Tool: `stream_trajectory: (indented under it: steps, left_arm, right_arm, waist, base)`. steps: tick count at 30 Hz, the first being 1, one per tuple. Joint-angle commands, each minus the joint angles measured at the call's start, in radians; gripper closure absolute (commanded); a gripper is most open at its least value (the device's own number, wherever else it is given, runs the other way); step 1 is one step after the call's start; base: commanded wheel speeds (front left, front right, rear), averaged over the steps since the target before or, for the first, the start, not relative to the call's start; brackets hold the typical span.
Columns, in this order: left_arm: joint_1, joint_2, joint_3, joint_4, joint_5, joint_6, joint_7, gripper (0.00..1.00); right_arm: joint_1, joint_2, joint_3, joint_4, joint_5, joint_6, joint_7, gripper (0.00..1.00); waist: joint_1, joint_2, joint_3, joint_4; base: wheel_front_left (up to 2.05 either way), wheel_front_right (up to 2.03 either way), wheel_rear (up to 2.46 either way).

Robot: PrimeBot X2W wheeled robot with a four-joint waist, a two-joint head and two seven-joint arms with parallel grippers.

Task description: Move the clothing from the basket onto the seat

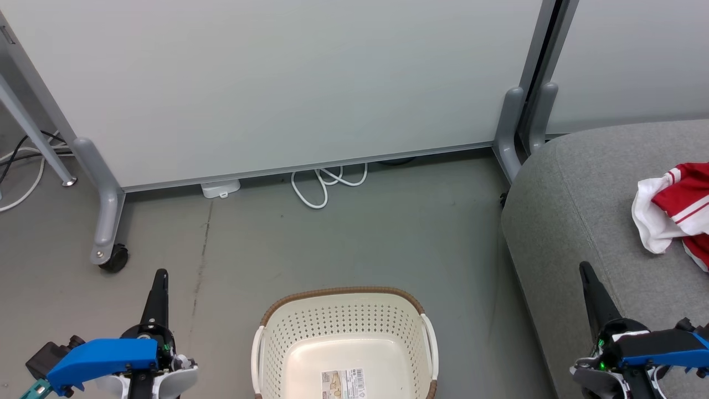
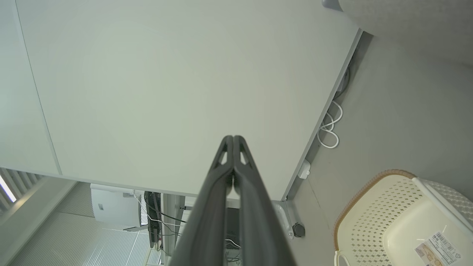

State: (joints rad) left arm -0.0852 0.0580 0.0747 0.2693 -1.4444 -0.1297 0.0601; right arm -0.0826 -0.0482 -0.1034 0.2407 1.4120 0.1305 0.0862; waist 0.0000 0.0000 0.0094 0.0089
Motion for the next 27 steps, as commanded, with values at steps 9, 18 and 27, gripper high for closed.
stream_trajectory:
  steps: [9,18,27]
  left_arm:
    - [-0.022,-0.002,0.017,-0.014,-0.062,-0.002,0.020,1.00]
    - [-0.025,-0.004,0.029,-0.021,-0.117,-0.002,0.038,1.00]
    - [-0.029,-0.006,0.039,-0.027,-0.168,-0.002,0.054,1.00]
  right_arm:
    - [-0.024,-0.003,-0.005,0.000,0.074,0.000,0.009,1.00]
    - [-0.026,-0.003,-0.009,0.003,0.138,0.000,0.021,1.00]
    - [-0.032,-0.003,-0.012,0.005,0.198,0.000,0.029,1.00]
  waist:
    - [0.0000,0.0000,-0.002,-0.003]
    - [0.0000,0.0000,-0.004,-0.006]
    - [0.0000,0.0000,-0.006,-0.009]
  base:
    - [0.00,0.00,0.00]
    - [0.00,0.00,0.00]
    - [0.00,0.00,0.00]
